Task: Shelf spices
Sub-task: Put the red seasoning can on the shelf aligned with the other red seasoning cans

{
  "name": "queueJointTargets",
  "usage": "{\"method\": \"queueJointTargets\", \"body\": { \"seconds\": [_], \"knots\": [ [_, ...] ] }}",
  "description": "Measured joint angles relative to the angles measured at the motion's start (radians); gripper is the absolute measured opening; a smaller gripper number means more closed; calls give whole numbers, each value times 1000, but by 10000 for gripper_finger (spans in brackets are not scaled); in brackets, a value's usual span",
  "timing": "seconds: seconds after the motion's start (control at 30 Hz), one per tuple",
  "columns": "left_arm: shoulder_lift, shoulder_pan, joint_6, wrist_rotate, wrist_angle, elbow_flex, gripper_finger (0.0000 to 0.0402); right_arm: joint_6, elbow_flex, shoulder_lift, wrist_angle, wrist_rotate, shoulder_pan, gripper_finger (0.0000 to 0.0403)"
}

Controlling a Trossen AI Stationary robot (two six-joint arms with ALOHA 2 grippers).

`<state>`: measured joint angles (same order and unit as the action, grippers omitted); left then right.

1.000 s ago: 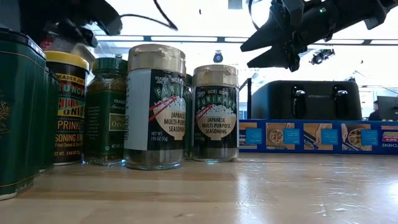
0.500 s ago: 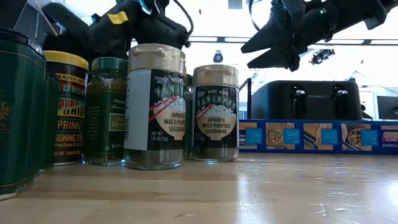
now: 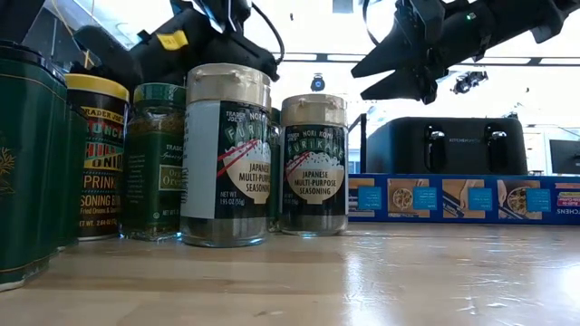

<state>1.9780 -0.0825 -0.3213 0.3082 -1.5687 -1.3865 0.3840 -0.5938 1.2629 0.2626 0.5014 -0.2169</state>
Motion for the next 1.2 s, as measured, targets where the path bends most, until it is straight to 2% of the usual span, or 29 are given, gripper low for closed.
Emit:
{"method": "queueJointTargets", "body": {
  "seconds": [0.13,0.27,0.43,0.63,0.73,0.97,1.2],
  "knots": [
    [-49,-23,-23,1,-2,0,223,-1,0,0,0,0,0,275],
    [-106,-64,-130,35,-4,-1,223,-12,0,0,0,0,0,275],
    [-132,-148,-294,149,-3,1,224,-44,0,0,0,0,0,275],
    [-130,-259,-423,371,-3,103,224,-116,0,0,24,1,0,275],
    [-130,-291,-454,444,-3,145,225,-161,0,0,40,1,0,275],
    [-128,-296,-497,474,29,258,225,-207,0,0,47,0,0,275],
    [-123,-253,-454,425,91,334,237,-214,0,0,47,-13,0,275]
  ]
}}
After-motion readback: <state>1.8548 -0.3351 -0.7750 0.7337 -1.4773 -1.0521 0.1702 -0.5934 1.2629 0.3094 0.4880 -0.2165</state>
